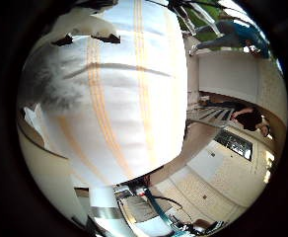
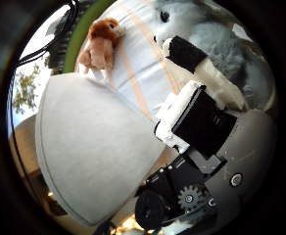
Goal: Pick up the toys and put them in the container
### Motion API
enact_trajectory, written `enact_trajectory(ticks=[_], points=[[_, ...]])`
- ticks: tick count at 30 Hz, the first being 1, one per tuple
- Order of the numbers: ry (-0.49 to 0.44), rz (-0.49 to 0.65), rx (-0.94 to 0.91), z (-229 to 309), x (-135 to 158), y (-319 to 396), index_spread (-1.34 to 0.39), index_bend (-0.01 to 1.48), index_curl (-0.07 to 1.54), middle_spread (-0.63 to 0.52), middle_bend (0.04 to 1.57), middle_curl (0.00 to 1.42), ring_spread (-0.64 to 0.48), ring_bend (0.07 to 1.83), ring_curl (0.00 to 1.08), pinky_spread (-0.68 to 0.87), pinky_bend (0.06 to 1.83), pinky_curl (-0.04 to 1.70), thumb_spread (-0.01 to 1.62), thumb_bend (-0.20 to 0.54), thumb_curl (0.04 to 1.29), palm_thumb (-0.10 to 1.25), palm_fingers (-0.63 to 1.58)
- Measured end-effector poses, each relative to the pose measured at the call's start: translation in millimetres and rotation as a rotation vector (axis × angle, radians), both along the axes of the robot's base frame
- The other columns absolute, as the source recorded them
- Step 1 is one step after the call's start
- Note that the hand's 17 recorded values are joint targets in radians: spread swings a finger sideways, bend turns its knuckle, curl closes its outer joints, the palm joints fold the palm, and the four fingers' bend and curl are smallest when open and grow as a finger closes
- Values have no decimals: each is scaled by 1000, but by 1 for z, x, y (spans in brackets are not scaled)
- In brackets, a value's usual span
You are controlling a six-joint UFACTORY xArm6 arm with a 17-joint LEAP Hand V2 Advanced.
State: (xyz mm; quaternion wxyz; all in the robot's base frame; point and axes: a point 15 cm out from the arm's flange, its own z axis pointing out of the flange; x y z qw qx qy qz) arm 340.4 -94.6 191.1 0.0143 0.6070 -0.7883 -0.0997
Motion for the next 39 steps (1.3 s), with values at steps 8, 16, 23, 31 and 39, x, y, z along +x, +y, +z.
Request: enact_trajectory(ticks=[8, 16, 23, 31, 39], points=[[20, 12, 18, 58, -22, 6, -521, 584, 346, -141, 1109, 808, -21, 1338, 669, 252, 1444, 452, 1154, 74, 533, 931, 1083], [-119, 82, 10, 194, -45, 36, -639, 706, 460, -164, 1181, 884, -68, 1411, 718, 180, 1562, 547, 1184, 32, 585, 944, 984], [-262, 279, 93, 285, -67, 125, -713, 750, 574, -173, 1239, 931, -87, 1474, 743, 144, 1618, 612, 1207, -3, 618, 951, 903], [-236, 470, 217, 277, -55, 231, -772, 761, 737, -177, 1298, 963, -94, 1539, 758, 119, 1653, 675, 1218, -18, 642, 942, 827], [-159, 570, 233, 147, 6, 269, -523, 554, 787, -86, 781, 730, 91, 1287, 649, 260, 1504, 672, 1232, -28, 561, 790, 58]])
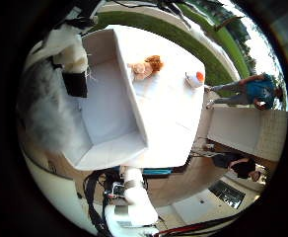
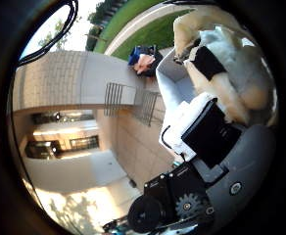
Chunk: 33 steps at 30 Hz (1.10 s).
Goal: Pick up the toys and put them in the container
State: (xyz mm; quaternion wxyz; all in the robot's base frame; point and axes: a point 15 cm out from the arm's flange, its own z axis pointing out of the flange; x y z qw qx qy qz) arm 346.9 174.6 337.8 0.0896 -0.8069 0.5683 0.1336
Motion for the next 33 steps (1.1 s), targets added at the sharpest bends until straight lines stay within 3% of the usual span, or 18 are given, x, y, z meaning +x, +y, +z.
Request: enact_trajectory(ticks=[1, 5, 11, 17, 26, 31, 33], points=[[20, 15, -8, -10, 1, 1, -496, 530, 756, -64, 700, 680, 128, 1202, 603, 291, 1425, 638, 1229, -26, 553, 786, -70], [62, 104, -21, -31, -2, 1, -470, 376, 596, 9, 407, 511, 231, 830, 410, 375, 1207, 490, 1200, -26, 529, 771, -210], [70, 137, -23, -38, 11, -6, -467, 205, 473, 53, 196, 409, 281, 610, 314, 433, 1010, 384, 1162, -25, 513, 790, -104], [-11, 81, -62, -11, 43, -50, -461, 171, 408, 61, 163, 367, 294, 530, 292, 454, 897, 322, 1138, -28, 501, 783, -42], [-217, -69, -217, 39, 129, -196, -380, 167, 349, 36, 207, 366, 259, 509, 292, 420, 649, 227, 1149, -38, 467, 644, 53], [-237, -118, -318, 46, 172, -264, -342, 164, 327, 26, 194, 365, 252, 487, 293, 413, 597, 209, 1159, -36, 454, 597, 83], [-204, -137, -353, 28, 187, -298, -333, 161, 318, 25, 195, 365, 251, 480, 292, 412, 582, 204, 1165, -32, 447, 589, 95]])
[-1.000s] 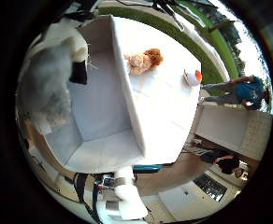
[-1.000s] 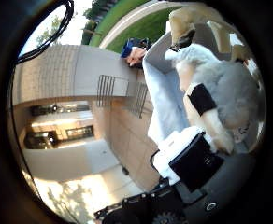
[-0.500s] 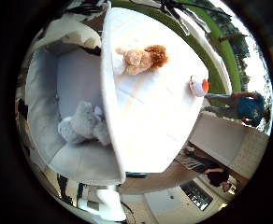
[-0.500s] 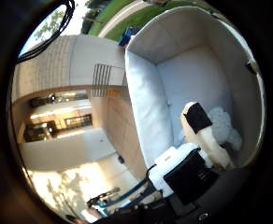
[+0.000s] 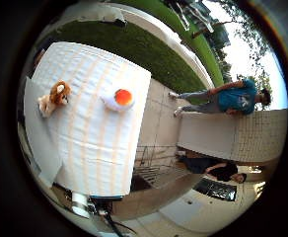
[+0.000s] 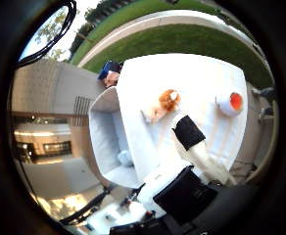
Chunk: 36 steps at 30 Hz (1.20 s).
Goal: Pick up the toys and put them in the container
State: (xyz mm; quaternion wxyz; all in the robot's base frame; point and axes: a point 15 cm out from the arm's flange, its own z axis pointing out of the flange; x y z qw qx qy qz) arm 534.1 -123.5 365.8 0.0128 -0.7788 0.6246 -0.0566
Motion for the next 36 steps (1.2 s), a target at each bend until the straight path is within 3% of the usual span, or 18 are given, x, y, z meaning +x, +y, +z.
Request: enact_trajectory(ticks=[4, 20, 24, 29, 32, 34, 36], points=[[81, -37, -27, -51, 10, -38, -316, 158, 302, 21, 189, 362, 246, 470, 293, 410, 557, 197, 1173, -30, 428, 568, 117], [187, -43, -208, -165, 39, -85, -210, 151, 253, 23, 186, 350, 271, 471, 298, 430, 586, 205, 1171, -33, 382, 548, 192], [209, -30, -217, -178, 39, -81, -136, 167, 248, 17, 183, 341, 294, 576, 315, 449, 631, 202, 1166, -33, 370, 529, 354], [246, -3, -256, -188, 36, -83, -118, 161, 232, -27, 224, 352, 278, 751, 352, 482, 779, 207, 1167, -28, 362, 520, 715], [265, 7, -264, -190, 33, -80, -189, 203, 238, -68, 395, 409, 218, 805, 370, 476, 869, 224, 1164, -24, 360, 529, 1090], [287, 6, -262, -190, 28, -79, -282, 315, 299, -64, 594, 495, 173, 898, 432, 444, 934, 273, 1156, -5, 372, 586, 1370], [313, 10, -260, -187, 20, -78, -325, 360, 327, -71, 717, 551, 139, 1000, 477, 431, 969, 296, 1152, 2, 387, 637, 1328]])
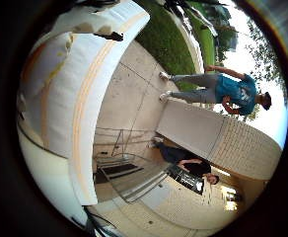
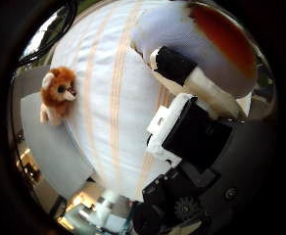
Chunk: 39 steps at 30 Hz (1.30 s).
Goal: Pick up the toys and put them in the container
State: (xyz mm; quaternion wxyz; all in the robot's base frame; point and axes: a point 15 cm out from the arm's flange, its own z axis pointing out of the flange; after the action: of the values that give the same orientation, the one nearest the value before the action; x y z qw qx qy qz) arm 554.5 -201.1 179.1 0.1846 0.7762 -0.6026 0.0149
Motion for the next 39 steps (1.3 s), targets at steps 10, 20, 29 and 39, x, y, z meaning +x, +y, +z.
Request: enact_trajectory(ticks=[10, 20, 29, 39], points=[[48, -21, 5, 89, -43, 30, -545, 728, 560, -140, 1142, 801, -40, 1312, 672, 274, 1418, 520, 1094, 47, 545, 955, 1073], [-58, 123, 129, 254, -126, 140, -625, 860, 797, -155, 1282, 899, -104, 1422, 765, 182, 1566, 660, 1117, -11, 630, 953, 901], [-155, 411, 300, 318, -183, 291, -656, 875, 952, -156, 1340, 931, -116, 1488, 802, 144, 1627, 726, 1123, -16, 675, 937, 841], [-225, 439, 547, 302, -180, 402, -671, 871, 1087, -151, 1382, 936, -123, 1501, 822, 128, 1621, 779, 1161, -28, 669, 843, 749]])
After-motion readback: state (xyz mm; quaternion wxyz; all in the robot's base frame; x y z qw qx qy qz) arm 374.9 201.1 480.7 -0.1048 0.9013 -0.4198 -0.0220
